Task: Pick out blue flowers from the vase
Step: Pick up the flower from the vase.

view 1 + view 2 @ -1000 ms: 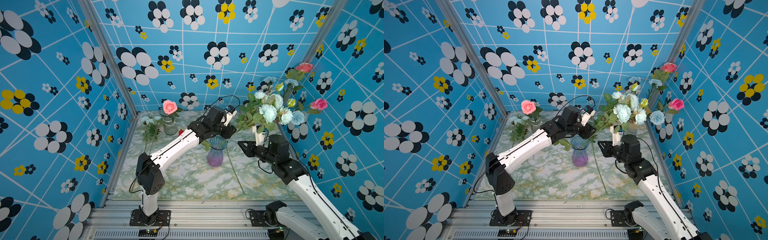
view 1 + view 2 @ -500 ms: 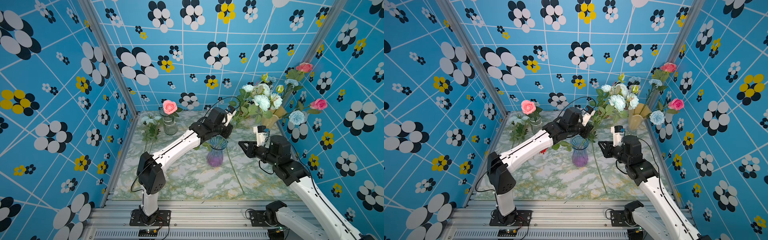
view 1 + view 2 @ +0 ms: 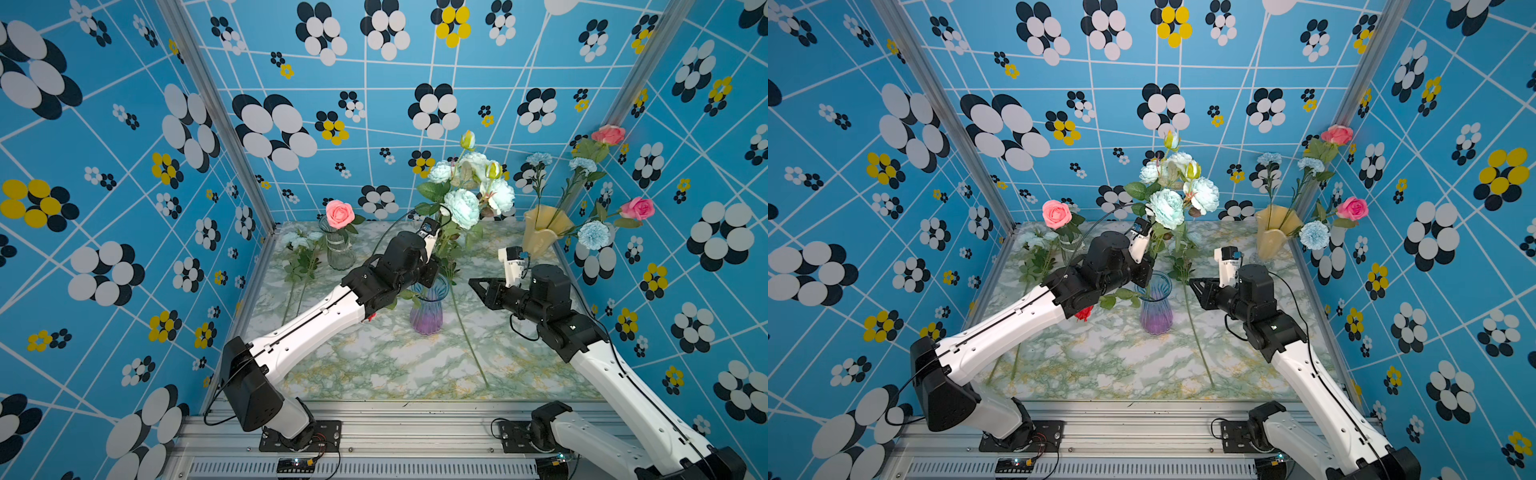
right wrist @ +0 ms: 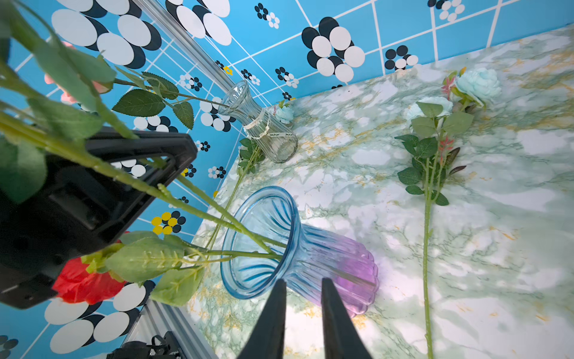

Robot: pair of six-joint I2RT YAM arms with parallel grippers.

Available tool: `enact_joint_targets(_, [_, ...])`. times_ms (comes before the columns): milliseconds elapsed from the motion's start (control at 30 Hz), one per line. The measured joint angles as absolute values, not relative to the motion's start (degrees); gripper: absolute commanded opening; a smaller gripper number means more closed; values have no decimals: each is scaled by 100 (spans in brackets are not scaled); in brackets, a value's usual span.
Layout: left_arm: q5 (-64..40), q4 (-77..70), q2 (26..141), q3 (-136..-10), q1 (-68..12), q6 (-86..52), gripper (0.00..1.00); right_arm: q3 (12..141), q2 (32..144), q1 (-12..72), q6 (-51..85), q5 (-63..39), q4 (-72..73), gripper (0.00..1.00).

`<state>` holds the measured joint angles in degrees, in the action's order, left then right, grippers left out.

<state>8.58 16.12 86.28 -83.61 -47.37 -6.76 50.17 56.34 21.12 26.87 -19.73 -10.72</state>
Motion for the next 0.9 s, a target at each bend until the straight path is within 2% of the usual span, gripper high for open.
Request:
enact_joint_targets(467, [427, 1463, 8527, -8254, -4521, -1057, 15, 5933, 6731, 3199, 2663, -2005, -353, 28])
enact_joint_targets(733, [187, 1457, 8527, -8254, -4405, -1243, 15, 5964, 6869, 3326, 2523, -2001, -252, 28])
enact_joint_targets(900, [165, 1459, 8527, -8254, -4381, -1251, 16, 5909, 6759, 3341, 2263, -1605, -567, 28])
